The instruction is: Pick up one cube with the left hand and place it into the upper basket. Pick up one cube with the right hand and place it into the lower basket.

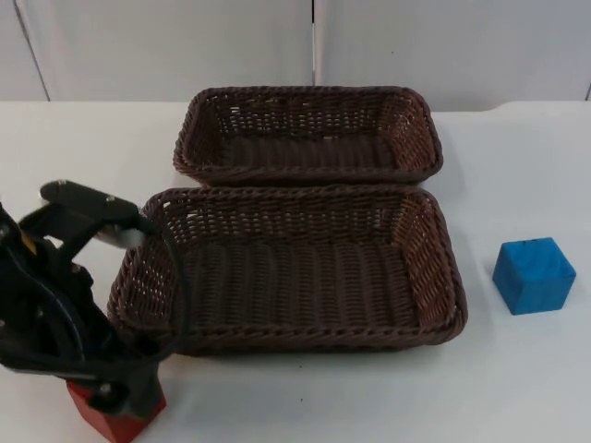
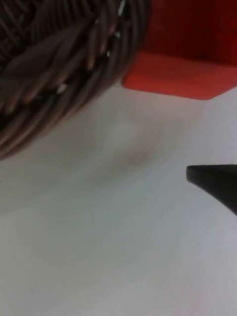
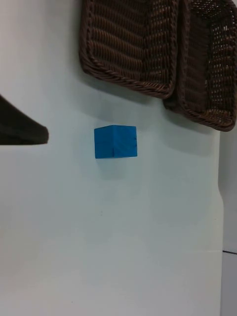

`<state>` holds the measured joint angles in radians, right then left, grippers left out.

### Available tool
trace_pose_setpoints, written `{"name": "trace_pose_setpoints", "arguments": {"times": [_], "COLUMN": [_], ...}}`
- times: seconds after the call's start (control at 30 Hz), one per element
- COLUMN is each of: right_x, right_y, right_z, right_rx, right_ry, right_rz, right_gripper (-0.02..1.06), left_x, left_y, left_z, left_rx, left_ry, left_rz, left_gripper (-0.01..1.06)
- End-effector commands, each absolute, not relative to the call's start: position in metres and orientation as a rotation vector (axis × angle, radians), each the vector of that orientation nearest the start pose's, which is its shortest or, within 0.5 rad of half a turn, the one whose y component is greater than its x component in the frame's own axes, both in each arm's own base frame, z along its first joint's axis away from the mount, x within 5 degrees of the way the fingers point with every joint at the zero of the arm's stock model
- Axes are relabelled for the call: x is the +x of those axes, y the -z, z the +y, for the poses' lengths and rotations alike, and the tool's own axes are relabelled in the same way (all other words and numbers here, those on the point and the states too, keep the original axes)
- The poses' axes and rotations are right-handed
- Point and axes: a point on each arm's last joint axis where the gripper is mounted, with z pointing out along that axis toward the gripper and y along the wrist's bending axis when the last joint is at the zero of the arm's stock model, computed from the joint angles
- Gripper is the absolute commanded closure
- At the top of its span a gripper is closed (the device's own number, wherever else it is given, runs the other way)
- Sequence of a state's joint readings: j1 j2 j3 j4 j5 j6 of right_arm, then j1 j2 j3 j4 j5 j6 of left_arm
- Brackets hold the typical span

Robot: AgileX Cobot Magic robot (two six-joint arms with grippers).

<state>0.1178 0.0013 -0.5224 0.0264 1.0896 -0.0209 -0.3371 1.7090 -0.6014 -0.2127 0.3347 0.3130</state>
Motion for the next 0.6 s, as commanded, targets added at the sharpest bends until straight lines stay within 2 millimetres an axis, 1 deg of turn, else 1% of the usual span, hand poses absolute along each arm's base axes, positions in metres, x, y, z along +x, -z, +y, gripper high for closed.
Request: {"name": "trace_pose_setpoints", "arguments": {"times": [0.0, 0.13, 0.27, 0.5, 0.57], "right_x": [-0.008, -0.008, -0.008, -0.008, -0.008], "right_y": [-0.28, -0.28, -0.28, -0.28, -0.28], "right_z": [0.001, 0.001, 0.001, 0.001, 0.001], "right_rx": [-0.142, -0.142, -0.142, -0.142, -0.142], "right_ry": [-0.091, -0.091, -0.091, -0.091, -0.091], "right_rz": [2.044, 2.044, 2.044, 2.044, 2.044], "right_gripper": [-0.01, -0.01, -0.01, -0.01, -0.01], "left_x": [0.233, 0.236, 0.236, 0.237, 0.237], "left_y": [-0.1, -0.087, -0.082, -0.082, -0.082], "left_z": [-0.09, -0.091, -0.091, -0.092, -0.092], "left_rx": [0.659, 0.635, 0.658, 0.654, 0.645], "left_ry": [0.138, 0.137, 0.145, 0.152, 0.152], "left_rz": [2.852, 2.861, 2.864, 2.856, 2.851], "left_gripper": [0.05, 0.05, 0.05, 0.05, 0.1]}}
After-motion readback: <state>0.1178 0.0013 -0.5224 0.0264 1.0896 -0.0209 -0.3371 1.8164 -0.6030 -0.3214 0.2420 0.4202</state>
